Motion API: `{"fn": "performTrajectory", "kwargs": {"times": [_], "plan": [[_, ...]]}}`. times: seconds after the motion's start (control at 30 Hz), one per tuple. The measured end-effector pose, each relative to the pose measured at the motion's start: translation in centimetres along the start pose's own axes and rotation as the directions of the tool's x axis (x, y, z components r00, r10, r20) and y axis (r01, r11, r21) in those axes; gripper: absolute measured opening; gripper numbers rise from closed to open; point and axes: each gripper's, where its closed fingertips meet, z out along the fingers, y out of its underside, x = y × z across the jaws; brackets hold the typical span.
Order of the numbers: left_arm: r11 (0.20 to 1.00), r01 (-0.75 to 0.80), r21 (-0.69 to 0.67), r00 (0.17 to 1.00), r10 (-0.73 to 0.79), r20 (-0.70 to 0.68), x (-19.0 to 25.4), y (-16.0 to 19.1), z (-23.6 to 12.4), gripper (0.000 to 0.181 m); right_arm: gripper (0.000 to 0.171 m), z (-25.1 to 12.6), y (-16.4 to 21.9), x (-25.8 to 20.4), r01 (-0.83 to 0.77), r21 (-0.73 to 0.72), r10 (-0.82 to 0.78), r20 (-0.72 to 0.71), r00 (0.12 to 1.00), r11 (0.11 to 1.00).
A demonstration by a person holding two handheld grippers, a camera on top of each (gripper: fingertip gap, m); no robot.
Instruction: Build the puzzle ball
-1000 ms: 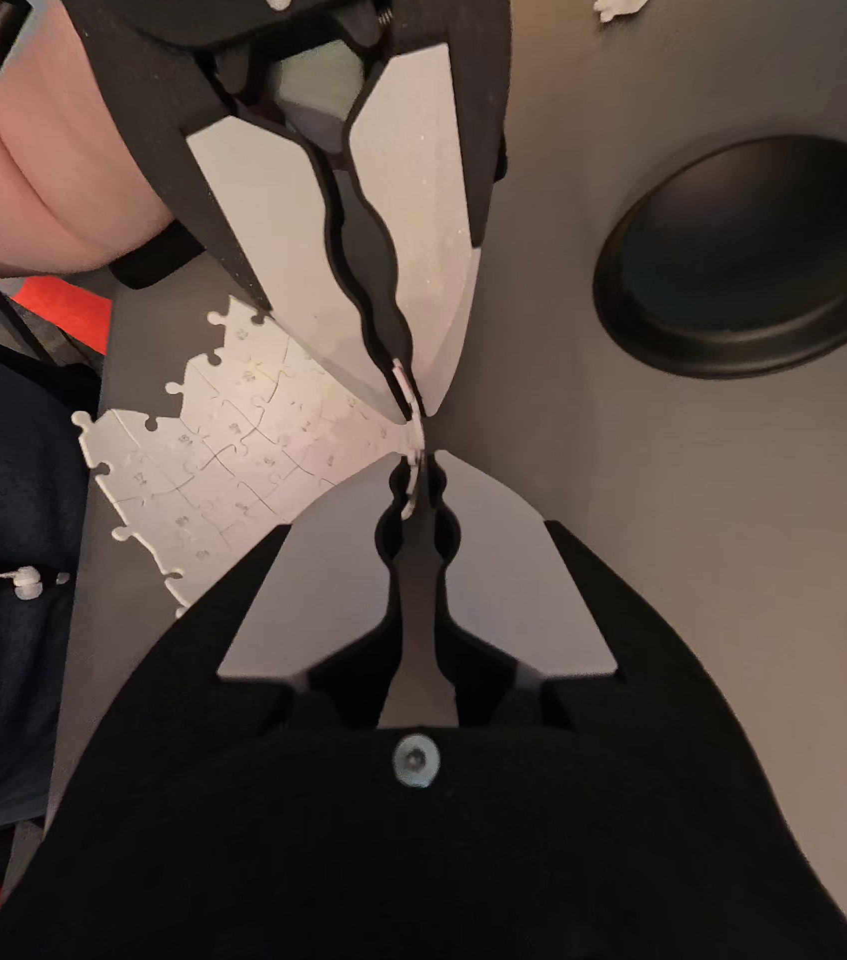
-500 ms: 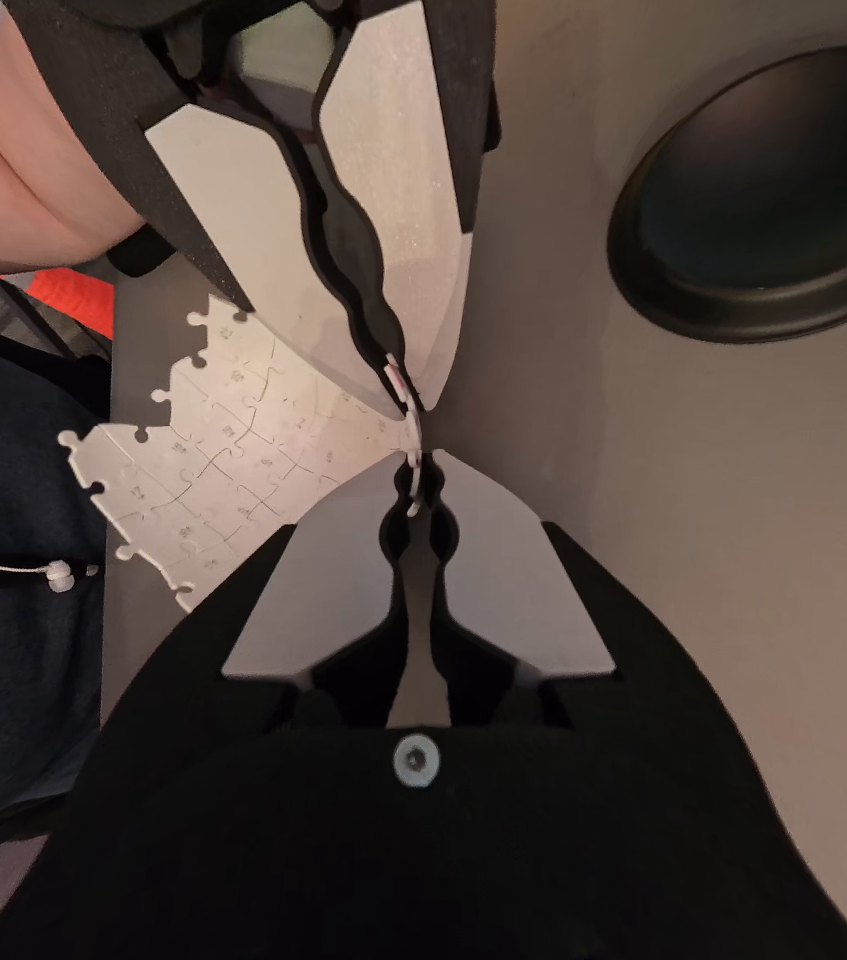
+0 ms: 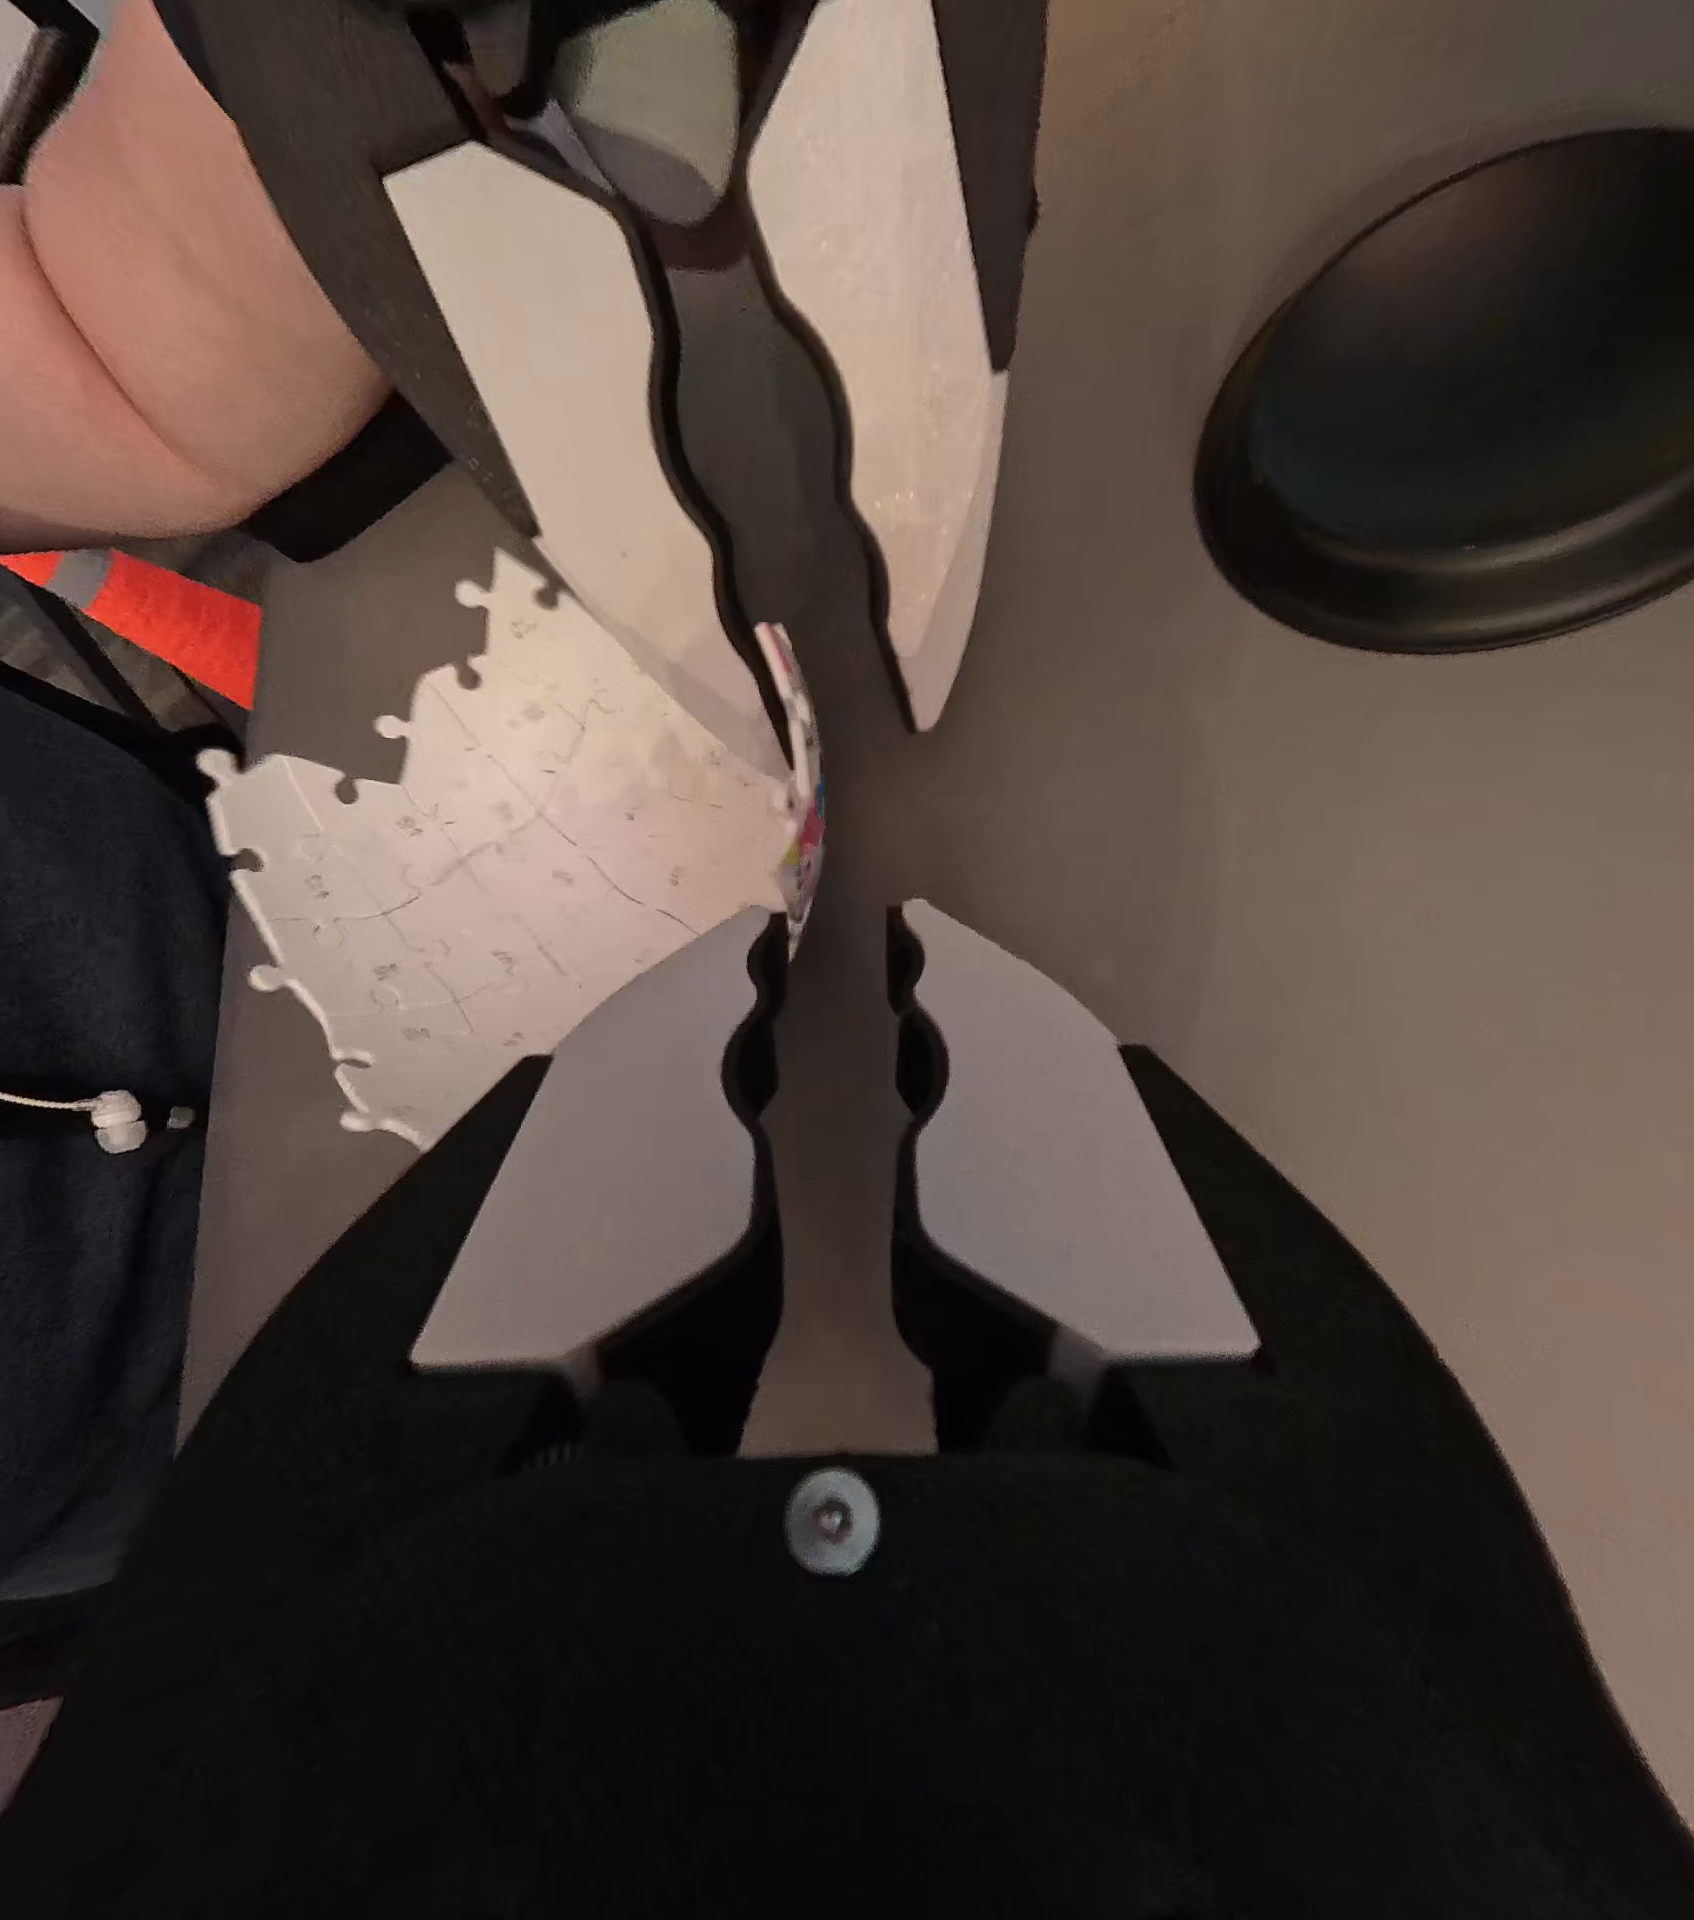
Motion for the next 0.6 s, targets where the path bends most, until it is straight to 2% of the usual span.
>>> {"fn": "performTrajectory", "kwargs": {"times": [0.17, 0.3, 0.4, 0.6], "plan": [[1.0, 0.01, -0.028, 1.0, -0.01, -0.023, 0.3, 0.6, -0.3, 0.016, 0.018, 0.4, 0.2, -0.2, -0.006, -0.02, 0.006, 0.01, 1.0, 1.0], [0.999, 0.002, -0.038, 0.999, -0.004, -0.035, 0.5, 0.7, -0.1, 0.004, 0.023, 0.3, -0.7, -0.4, 0.021, -0.009, -0.021, -0.004, 1.0, 1.0], [1.0, 0.009, -0.023, 0.999, -0.01, -0.048, 0.7, 0.3, -0.1, 0.003, 0.022, 0.4, -1.6, -0.4, 0.045, -0.017, -0.045, -0.014, 0.999, 0.999], [1.0, 0.01, -0.02, 0.999, -0.011, -0.047, 0.8, 0.2, -0.1, 0.003, 0.01, 1.2, -1.7, -0.3, 0.081, -0.104, -0.084, -0.026, 0.996, 0.991]]}}
